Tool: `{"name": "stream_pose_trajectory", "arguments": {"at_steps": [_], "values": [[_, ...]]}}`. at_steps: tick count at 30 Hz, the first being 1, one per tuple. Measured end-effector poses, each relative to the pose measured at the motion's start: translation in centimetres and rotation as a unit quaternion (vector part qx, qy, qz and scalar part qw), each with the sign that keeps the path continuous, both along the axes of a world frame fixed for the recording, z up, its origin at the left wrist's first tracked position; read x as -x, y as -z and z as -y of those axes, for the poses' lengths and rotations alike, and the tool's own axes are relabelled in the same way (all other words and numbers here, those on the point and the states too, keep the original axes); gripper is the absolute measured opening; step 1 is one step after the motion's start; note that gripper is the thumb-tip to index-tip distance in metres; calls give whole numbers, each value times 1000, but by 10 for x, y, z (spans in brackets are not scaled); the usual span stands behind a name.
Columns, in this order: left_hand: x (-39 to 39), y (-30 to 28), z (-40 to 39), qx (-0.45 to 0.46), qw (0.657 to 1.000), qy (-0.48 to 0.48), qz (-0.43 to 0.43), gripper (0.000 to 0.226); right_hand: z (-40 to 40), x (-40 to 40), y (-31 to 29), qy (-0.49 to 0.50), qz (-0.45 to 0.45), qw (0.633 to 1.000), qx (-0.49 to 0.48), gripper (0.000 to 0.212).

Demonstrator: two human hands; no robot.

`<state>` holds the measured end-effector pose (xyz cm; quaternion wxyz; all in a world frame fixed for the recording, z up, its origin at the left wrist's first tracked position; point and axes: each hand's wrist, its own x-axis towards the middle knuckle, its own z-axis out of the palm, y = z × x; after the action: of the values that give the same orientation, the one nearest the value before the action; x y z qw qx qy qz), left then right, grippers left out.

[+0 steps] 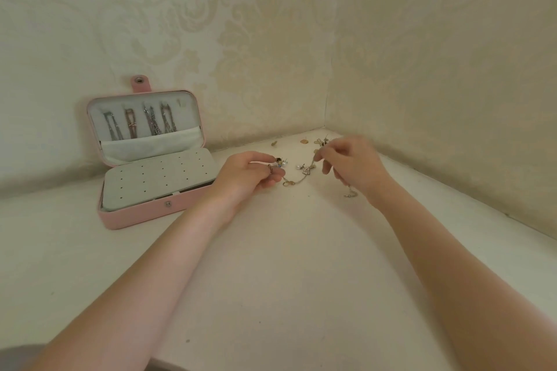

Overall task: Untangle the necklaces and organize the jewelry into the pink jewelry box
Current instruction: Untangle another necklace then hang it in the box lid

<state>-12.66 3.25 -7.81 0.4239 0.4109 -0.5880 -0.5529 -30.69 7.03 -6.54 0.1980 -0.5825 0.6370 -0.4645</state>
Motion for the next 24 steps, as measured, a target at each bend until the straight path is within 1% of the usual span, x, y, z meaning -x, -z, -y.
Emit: {"name": "stream_pose_trajectory", "arguments": {"at_steps": [2,4,5,6,7,10,12,14,16,18,21,24], "values": [[1,3,1,39,999,-10,33,17,1,-3,3,-50,-101,992,-58,19],[2,5,2,73,996,-12,58,17,3,-6,10,-72,-192,975,-89,15],[2,6,3,92,993,-8,76,17,4,-7,12,-71,-208,972,-87,14],[2,6,4,112,989,-1,96,16,3,-8,12,-71,-204,973,-75,13],[2,5,3,128,985,8,113,16,3,-8,11,-73,-183,979,-59,11],[3,2,0,166,978,36,120,19,-1,-11,5,-101,-55,993,-12,10],[4,0,-2,195,974,40,112,20,-5,-15,1,-140,8,990,-20,10],[4,0,-2,222,967,35,119,18,-8,-17,0,-165,33,985,-39,9],[4,1,-2,231,964,32,128,16,-10,-17,0,-164,52,984,-52,3],[4,1,-2,216,968,33,120,13,-11,-15,-1,-158,74,983,-59,4],[3,-3,-3,164,982,50,73,7,-11,-14,-1,-158,95,980,-69,6],[3,-5,-5,142,986,68,56,10,-11,-13,-3,-163,95,979,-73,8]]}}
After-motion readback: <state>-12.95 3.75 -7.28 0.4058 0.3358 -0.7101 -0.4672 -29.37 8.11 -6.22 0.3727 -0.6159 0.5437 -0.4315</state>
